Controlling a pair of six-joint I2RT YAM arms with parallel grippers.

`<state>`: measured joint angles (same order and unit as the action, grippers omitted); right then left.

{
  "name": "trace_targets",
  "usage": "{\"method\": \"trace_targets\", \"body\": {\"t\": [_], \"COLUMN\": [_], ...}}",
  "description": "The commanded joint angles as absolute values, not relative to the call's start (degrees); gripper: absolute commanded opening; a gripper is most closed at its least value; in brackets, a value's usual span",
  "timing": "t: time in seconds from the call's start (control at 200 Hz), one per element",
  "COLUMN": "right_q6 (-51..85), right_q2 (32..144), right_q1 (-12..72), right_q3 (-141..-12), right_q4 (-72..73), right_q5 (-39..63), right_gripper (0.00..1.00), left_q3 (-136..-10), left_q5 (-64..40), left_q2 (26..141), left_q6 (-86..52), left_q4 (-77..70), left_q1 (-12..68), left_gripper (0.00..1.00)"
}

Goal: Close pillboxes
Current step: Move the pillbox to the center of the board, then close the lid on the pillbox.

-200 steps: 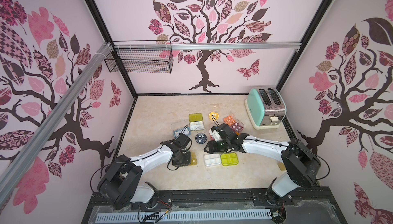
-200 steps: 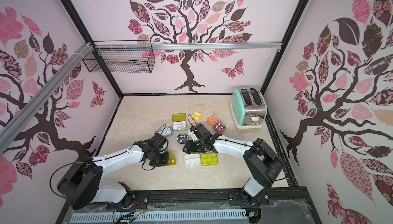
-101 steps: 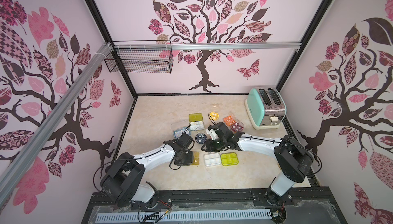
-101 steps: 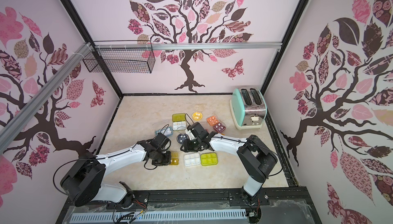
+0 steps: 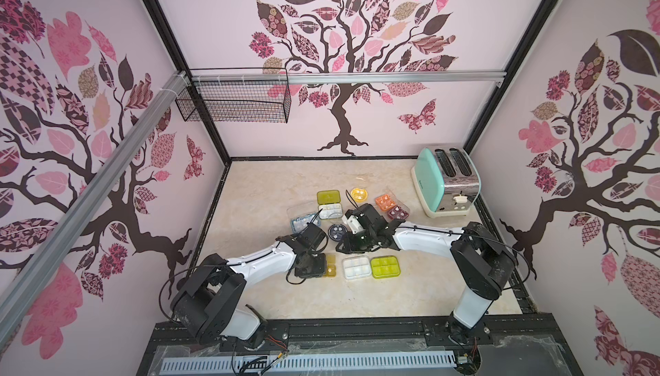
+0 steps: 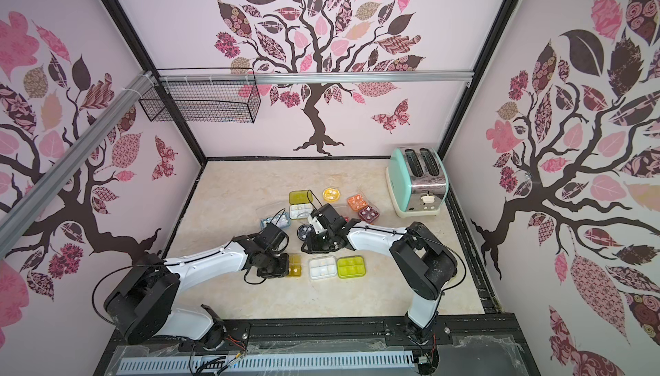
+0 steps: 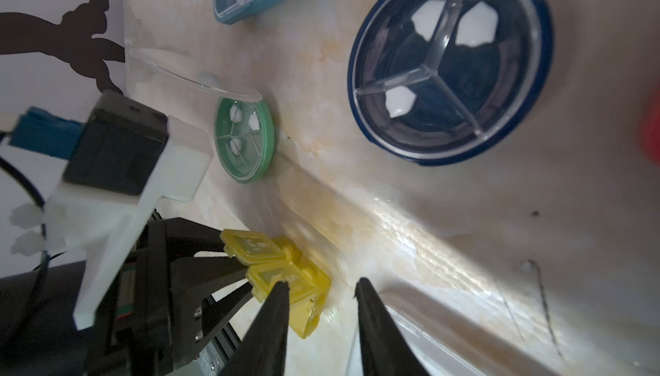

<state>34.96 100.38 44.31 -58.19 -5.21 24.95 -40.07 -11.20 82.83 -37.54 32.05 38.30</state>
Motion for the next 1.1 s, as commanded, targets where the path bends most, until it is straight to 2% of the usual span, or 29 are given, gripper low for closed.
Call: {"method": "trace_targets", "body": {"t": [0.0,0.79,1.091], "right_q6": [33.4,29.9,29.9], "right_q2": [101.2,101.3,99.1], "right_q1": [45.0,46.7,46.9], "right_q3": [-60.5,-59.8,-59.6], "right_q4": [-6.7,-8.4,-8.2], "right_q5": [25.4,28.0,27.6], "right_gripper": [0.34,0.31,0.33], "left_q3": [-40.6,-40.3,-40.3], "left_q5": [-10.6,-10.1,-10.1], "left_q2": [83.3,83.5,83.5], "left_q6": [-38.0,-39.9,-39.9], "left_q4": [31.0,29.9,29.5], "left_q1": [38.6,38.7,38.7], "left_gripper": [0.18,0.17,0.17]}}
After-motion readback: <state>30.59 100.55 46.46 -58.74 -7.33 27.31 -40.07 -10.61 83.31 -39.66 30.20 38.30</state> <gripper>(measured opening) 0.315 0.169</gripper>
